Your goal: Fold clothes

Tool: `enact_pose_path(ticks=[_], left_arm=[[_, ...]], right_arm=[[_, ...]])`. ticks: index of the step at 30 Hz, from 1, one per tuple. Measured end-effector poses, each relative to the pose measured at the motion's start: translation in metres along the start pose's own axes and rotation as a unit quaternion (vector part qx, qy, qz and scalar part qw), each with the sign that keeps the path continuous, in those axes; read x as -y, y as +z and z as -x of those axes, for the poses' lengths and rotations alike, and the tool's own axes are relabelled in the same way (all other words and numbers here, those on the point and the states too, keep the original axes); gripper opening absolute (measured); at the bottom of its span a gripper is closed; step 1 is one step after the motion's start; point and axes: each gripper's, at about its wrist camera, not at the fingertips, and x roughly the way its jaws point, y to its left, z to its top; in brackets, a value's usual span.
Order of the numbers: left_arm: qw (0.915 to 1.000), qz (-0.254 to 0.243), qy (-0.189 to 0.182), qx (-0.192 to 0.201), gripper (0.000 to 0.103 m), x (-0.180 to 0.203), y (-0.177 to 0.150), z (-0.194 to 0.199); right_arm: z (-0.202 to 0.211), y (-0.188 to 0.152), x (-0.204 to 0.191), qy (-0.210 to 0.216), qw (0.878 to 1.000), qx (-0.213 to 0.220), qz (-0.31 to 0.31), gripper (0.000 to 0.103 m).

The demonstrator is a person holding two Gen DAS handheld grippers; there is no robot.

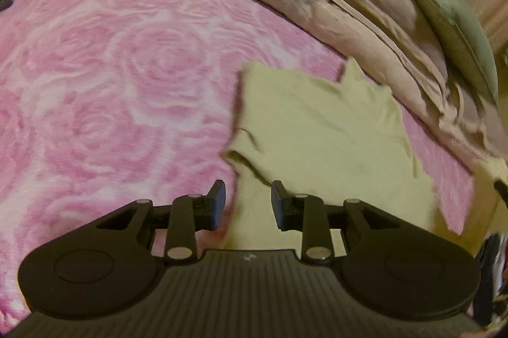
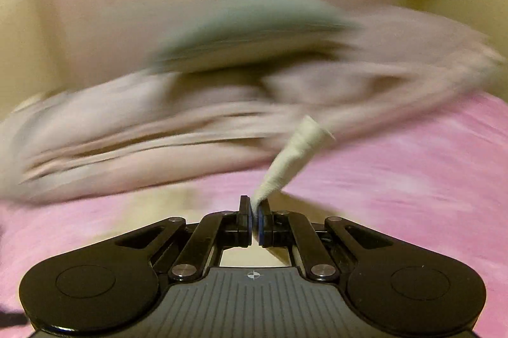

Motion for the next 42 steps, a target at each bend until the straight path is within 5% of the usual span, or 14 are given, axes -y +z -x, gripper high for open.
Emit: enact_pose_path(ticks=[3,5,6,7,12,20,24,29,33,39,42], left_arm=[[0.9994,0.033,-0.012,0.006,0.026,-0.022,0.006,0.005],[0.9984,0.052,-0.023,0.008,0.026,-0.034,0.009,0.007],[0.998,0.058,-0.026,0.008,0.026,-0.039,0.01,0.008],[0.9977,0.061,-0.029,0.006,0.026,-0.043,0.011,0.008],[0.9974,0.055,-0.046,-0.008,0.027,-0.048,0.013,-0.002],[0.9949,-0.059,-0.076,-0.029,0.027,0.011,0.019,-0.039],[0.9887,-0.135,-0.051,-0.041,0.031,0.039,0.032,-0.069],[0.9854,-0.157,-0.031,-0.06,0.03,0.047,0.039,-0.097],[0.9843,-0.166,-0.024,-0.055,0.009,0.048,0.039,-0.09],[0.984,-0.156,-0.032,-0.08,0.009,0.045,0.036,-0.085],[0.9827,-0.166,-0.054,-0.062,0.0,0.053,0.04,-0.076]], right_arm=[[-0.019,-0.012,-0.101,0.107,0.991,-0.014,0.072,0.003],[-0.032,-0.037,-0.158,0.132,0.98,-0.049,0.142,0.012],[-0.039,-0.055,-0.183,0.121,0.972,-0.073,0.185,0.057],[-0.044,-0.071,-0.195,0.11,0.967,-0.087,0.214,0.085],[-0.054,-0.127,-0.18,0.065,0.951,-0.169,0.251,0.084],[-0.034,-0.143,-0.071,-0.072,0.95,-0.22,0.209,0.084],[-0.01,-0.145,-0.043,-0.098,0.951,-0.217,0.199,0.084],[-0.001,-0.143,-0.027,-0.119,0.95,-0.196,0.211,0.084],[-0.001,-0.141,-0.01,-0.138,0.951,-0.185,0.206,0.084],[-0.002,-0.138,0.008,-0.145,0.953,-0.179,0.199,0.084],[-0.003,-0.137,0.01,-0.141,0.954,-0.172,0.203,0.084]])
